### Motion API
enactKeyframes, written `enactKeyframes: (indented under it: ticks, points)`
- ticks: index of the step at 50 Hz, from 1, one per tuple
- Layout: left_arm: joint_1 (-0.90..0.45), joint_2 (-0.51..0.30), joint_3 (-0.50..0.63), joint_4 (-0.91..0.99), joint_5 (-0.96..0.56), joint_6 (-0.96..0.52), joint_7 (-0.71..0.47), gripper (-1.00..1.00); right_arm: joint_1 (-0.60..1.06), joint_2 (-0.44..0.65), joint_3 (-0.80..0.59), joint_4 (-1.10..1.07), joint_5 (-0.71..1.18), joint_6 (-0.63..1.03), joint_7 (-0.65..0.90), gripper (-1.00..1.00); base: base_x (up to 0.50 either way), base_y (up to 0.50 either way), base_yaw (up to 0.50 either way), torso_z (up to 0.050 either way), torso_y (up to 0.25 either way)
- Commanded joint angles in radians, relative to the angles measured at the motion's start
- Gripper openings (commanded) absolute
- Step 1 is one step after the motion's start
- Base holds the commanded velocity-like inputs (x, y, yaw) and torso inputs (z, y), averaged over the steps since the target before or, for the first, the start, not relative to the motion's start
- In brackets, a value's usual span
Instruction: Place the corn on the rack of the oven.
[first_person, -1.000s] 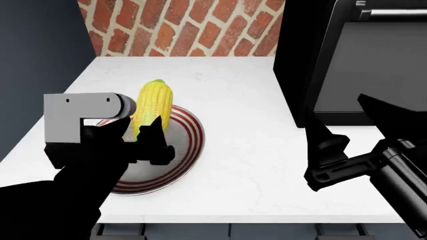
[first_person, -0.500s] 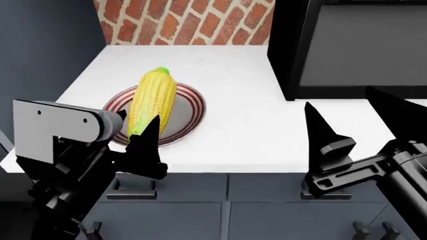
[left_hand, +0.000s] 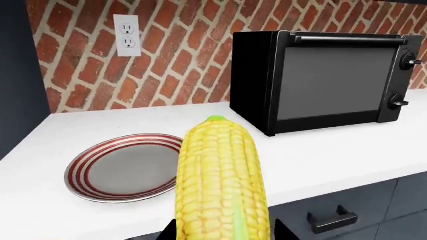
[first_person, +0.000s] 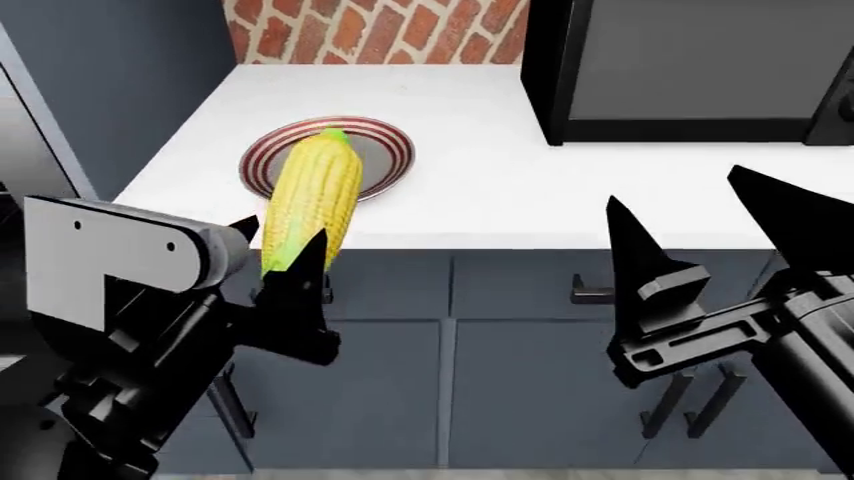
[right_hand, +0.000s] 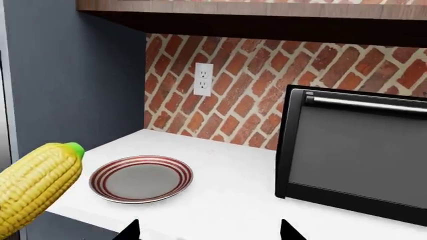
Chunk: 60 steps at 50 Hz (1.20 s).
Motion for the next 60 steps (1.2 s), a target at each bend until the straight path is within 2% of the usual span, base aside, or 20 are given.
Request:
enactKeyframes:
  ticks: [1,5,12,16,31,37,51,60]
  points:
    - [-0.027,0.003,0.004,-0.007,0.004,0.004,-0.006,-1.00,0.007,0.009,-0.012,0.009,-0.008,0.005,0.007,1.00,0.00,0.00,0.00,0.000,0.000]
    - [-0.061,-0.003,0.016,-0.019,-0.025,0.000,-0.025,-1.00,0.063,0.030,-0.086,0.036,0.016,0.000,0.060,1.00,0.00,0.00,0.00,0.000,0.000]
    - [-0.152,-0.042,0.041,-0.048,-0.135,-0.006,-0.080,-1.00,0.254,0.050,-0.256,0.096,0.096,-0.015,0.151,1.00,0.00,0.00,0.00,0.000,0.000]
    - [-0.149,-0.055,0.049,-0.049,-0.138,-0.018,-0.078,-1.00,0.330,0.062,-0.335,0.121,0.124,0.001,0.193,1.00,0.00,0.00,0.00,0.000,0.000]
    - [-0.201,-0.100,0.047,-0.073,-0.250,0.010,-0.121,-1.00,0.369,0.069,-0.374,0.127,0.191,-0.037,0.222,1.00,0.00,0.03,0.00,0.000,0.000]
    - [-0.219,-0.098,0.063,-0.075,-0.248,0.001,-0.125,-1.00,0.428,0.075,-0.406,0.125,0.216,-0.032,0.237,1.00,0.02,0.50,0.00,0.000,0.000]
    - [-0.212,-0.108,0.057,-0.079,-0.239,0.003,-0.115,-1.00,0.366,0.066,-0.379,0.117,0.187,-0.043,0.207,1.00,0.04,0.50,0.00,0.001,0.000]
    - [-0.212,-0.112,0.062,-0.075,-0.243,0.004,-0.119,-1.00,0.408,0.072,-0.398,0.126,0.204,-0.045,0.215,1.00,0.04,0.50,0.00,0.000,0.000]
